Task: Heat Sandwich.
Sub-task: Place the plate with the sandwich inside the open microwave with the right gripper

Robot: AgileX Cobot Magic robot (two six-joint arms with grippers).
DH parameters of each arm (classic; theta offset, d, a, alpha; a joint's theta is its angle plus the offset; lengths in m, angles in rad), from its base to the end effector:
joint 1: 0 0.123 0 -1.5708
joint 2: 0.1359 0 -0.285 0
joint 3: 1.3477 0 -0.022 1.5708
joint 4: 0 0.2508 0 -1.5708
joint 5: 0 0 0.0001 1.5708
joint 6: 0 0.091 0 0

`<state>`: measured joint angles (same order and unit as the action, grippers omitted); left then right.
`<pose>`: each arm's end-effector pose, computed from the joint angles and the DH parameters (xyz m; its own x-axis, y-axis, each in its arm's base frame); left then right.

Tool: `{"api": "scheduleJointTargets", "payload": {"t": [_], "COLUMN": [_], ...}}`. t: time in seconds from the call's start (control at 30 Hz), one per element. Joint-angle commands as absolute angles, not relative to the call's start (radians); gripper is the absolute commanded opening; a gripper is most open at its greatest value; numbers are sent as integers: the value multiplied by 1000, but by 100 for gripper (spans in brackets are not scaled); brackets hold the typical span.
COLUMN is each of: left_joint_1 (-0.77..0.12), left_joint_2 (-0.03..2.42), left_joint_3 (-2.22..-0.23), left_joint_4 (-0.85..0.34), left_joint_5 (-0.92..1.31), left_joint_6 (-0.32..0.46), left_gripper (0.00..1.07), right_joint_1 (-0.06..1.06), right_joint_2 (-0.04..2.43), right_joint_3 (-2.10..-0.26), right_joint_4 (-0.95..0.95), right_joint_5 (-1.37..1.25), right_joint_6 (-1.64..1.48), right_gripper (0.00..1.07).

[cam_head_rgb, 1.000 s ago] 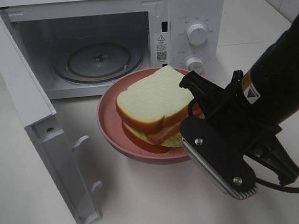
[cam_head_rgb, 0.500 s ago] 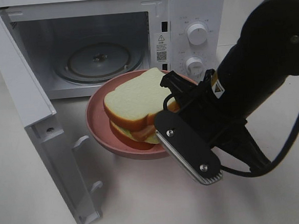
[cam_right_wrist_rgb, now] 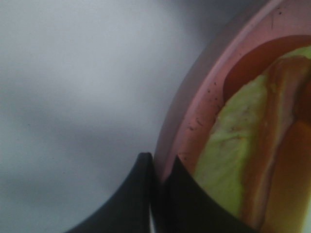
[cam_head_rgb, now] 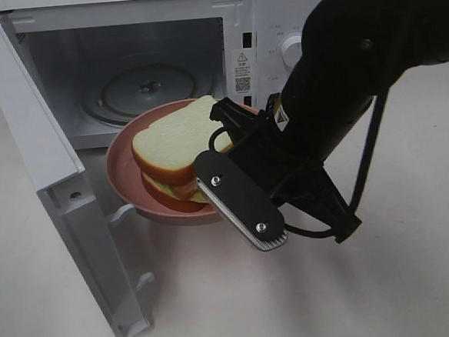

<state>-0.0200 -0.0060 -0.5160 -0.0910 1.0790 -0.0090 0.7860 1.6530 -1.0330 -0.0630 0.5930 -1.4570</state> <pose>-0.0087 -0.0071 0.2805 -0.4552 -0.0428 -0.8893 0.0678 0.9943 -0.0825 0.2341 0.2298 0.2107 0.6558 -0.7549 0.0052 -0.6792 -0.5931 -0.4324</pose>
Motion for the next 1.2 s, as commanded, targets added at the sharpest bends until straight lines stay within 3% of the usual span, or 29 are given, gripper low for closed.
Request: {"api": "scheduleJointTargets", "payload": {"t": [0.03, 0.57, 1.2], "left_joint_1": [-15, -14, -15], "left_joint_2": [-24, -24, -24], "left_joint_3": [-515, -515, -515], "left_joint_4": [-95, -95, -95], "left_joint_5": [1068, 1068, 1068], "left_joint_6": [-11, -11, -11], "left_gripper": [98, 98, 98], "right_joint_1": [776, 707, 705], "right_joint_2": [1667, 1780, 1935], "right_joint_3": [-1066, -1233, -1445], "right_joint_4": [-40, 38, 63], "right_joint_5": [576, 632, 706], "right_joint_6": [-1489, -1560, -1551], "right_gripper": [0, 0, 0]}}
